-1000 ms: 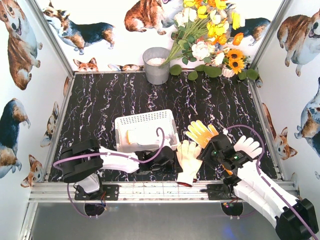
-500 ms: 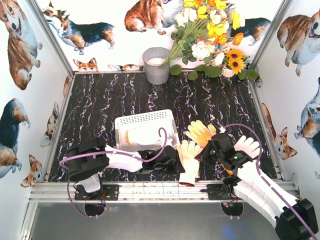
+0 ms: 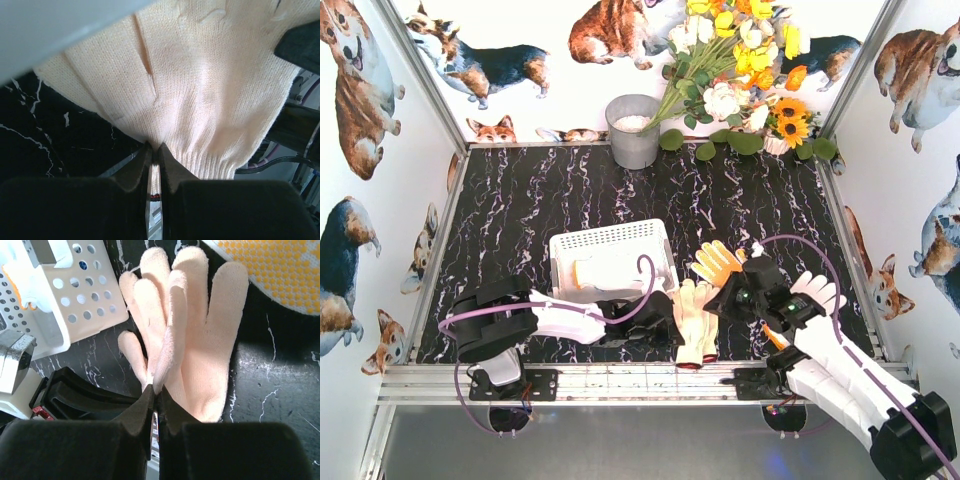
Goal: Put the gloves into the storage basket
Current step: Adjust the glove at the center of the board.
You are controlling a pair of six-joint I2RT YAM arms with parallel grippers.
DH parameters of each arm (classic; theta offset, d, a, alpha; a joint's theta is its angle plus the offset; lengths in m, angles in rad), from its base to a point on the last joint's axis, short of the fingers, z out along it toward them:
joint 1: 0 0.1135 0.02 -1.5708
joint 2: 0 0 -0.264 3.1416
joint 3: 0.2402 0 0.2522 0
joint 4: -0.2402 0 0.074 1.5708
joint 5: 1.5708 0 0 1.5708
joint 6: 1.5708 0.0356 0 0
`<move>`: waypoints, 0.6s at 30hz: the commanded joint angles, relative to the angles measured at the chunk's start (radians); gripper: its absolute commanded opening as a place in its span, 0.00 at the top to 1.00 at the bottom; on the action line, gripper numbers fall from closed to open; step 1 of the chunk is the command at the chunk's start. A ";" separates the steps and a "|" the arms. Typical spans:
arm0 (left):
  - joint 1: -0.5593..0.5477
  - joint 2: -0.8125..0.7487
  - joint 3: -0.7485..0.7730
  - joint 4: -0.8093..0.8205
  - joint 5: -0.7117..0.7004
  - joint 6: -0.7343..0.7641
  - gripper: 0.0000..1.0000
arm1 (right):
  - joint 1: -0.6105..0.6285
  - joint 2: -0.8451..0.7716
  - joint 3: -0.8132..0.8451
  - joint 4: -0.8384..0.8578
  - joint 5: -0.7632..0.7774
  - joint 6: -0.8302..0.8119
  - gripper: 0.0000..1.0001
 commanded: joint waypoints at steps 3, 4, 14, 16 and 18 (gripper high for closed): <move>-0.004 -0.021 0.035 -0.036 -0.042 0.035 1.00 | -0.003 0.054 0.090 0.055 0.014 -0.067 1.00; -0.005 -0.021 0.035 -0.042 -0.048 0.036 1.00 | -0.003 0.062 0.097 0.055 0.016 -0.073 1.00; -0.018 -0.053 0.092 -0.050 -0.089 0.038 1.00 | -0.004 0.097 0.144 0.049 0.038 -0.113 1.00; -0.018 -0.050 0.100 -0.055 -0.094 0.039 1.00 | -0.006 0.098 0.147 0.050 0.046 -0.118 1.00; -0.018 -0.042 0.101 -0.055 -0.095 0.038 1.00 | -0.007 0.102 0.148 0.054 0.057 -0.126 1.00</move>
